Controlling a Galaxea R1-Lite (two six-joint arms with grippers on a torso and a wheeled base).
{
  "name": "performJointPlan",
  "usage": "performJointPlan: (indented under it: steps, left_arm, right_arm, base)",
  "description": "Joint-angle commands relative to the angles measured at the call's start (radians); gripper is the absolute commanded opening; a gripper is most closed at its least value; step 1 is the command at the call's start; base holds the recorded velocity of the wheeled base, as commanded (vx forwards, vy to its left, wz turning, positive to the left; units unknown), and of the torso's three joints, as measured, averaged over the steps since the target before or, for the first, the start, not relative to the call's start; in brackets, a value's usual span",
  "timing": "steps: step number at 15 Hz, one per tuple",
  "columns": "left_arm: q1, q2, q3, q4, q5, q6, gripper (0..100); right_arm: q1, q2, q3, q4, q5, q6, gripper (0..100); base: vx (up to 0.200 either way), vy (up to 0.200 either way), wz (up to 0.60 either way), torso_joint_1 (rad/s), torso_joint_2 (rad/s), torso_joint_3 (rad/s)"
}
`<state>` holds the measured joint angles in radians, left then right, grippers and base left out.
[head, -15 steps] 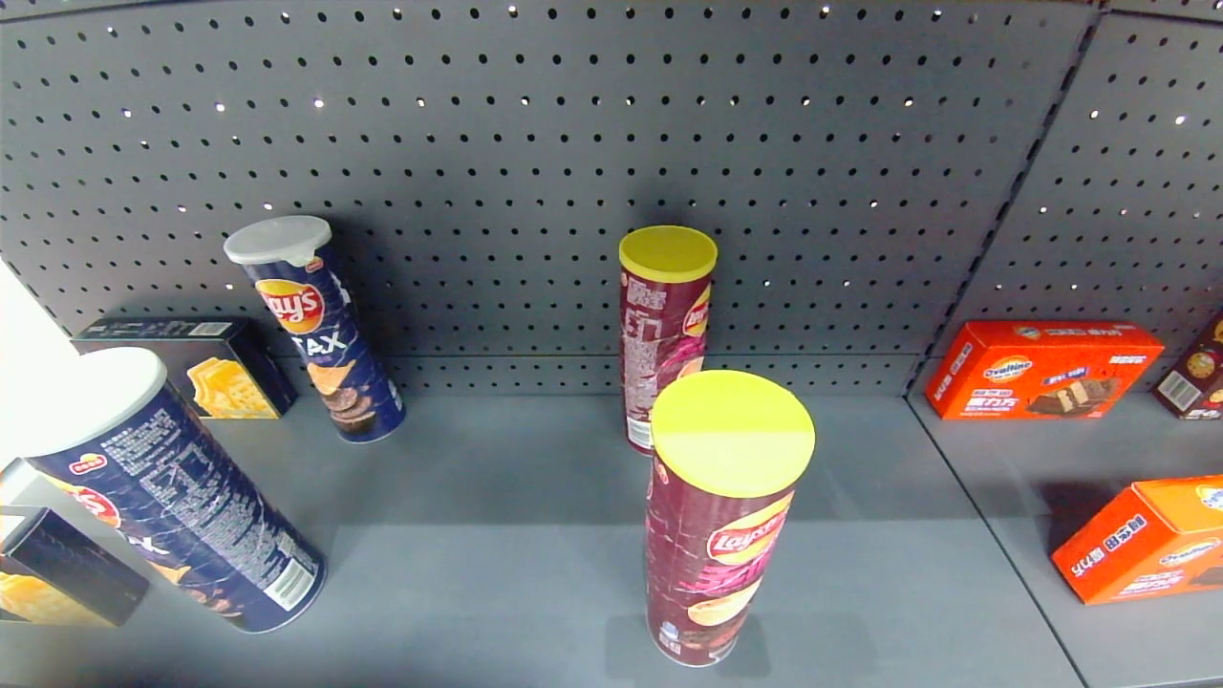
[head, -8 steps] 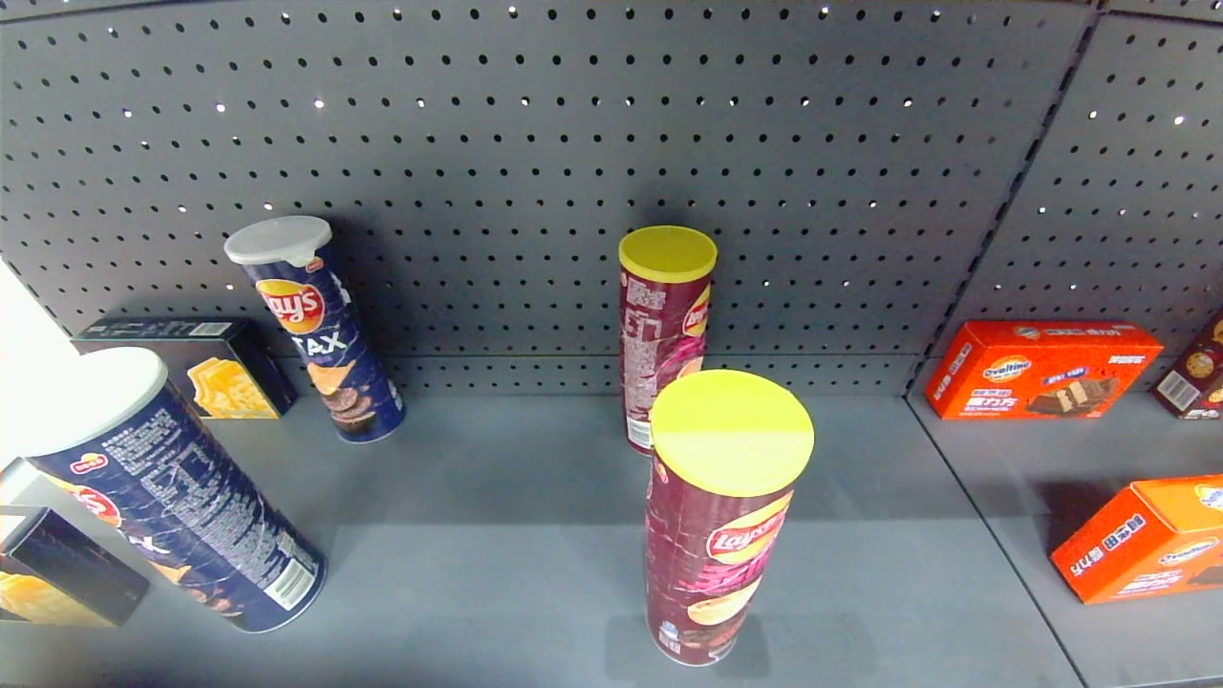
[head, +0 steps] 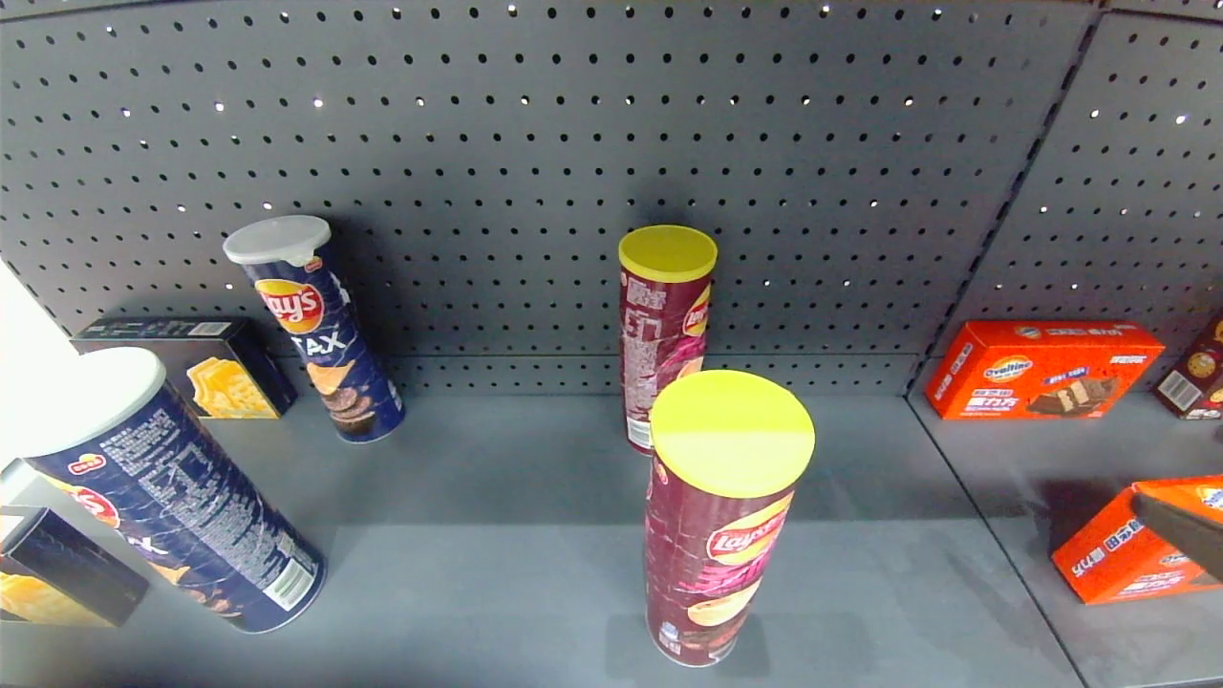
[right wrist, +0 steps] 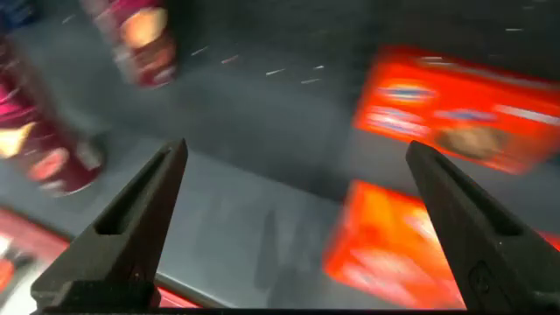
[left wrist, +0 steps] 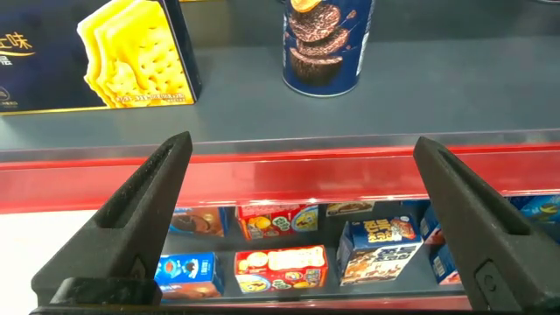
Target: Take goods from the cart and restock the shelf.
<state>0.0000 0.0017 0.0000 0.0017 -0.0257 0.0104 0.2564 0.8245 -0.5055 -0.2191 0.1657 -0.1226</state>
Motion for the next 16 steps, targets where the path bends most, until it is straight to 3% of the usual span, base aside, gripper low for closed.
performJointPlan:
  steps: [1, 3, 6, 16]
  left_arm:
    - [0.0, 0.001, 0.0, 0.0, -0.002, 0.002, 100]
    - [0.0, 0.001, 0.0, 0.0, -0.002, 0.002, 100]
    - [0.0, 0.001, 0.0, 0.0, 0.0, 0.002, 100]
    - [0.0, 0.001, -0.002, 0.003, -0.005, 0.002, 100]
  right_arm:
    - [0.113, 0.183, -0.044, -0.02, 0.005, -0.008, 100]
    - [0.208, 0.26, -0.062, -0.022, 0.003, -0.008, 100]
    - [0.256, 0.338, -0.09, -0.023, 0.0, -0.009, 100]
    - [0.32, 0.532, -0.103, -0.149, -0.003, -0.009, 100]
  base:
    - [0.0, 0.0, 0.0, 0.0, 0.0, 0.0]
    - [0.0, 0.0, 0.0, 0.0, 0.0, 0.0]
    - [0.0, 0.0, 0.0, 0.0, 0.0, 0.0]
    - [0.0, 0.0, 0.0, 0.0, 0.0, 0.0]
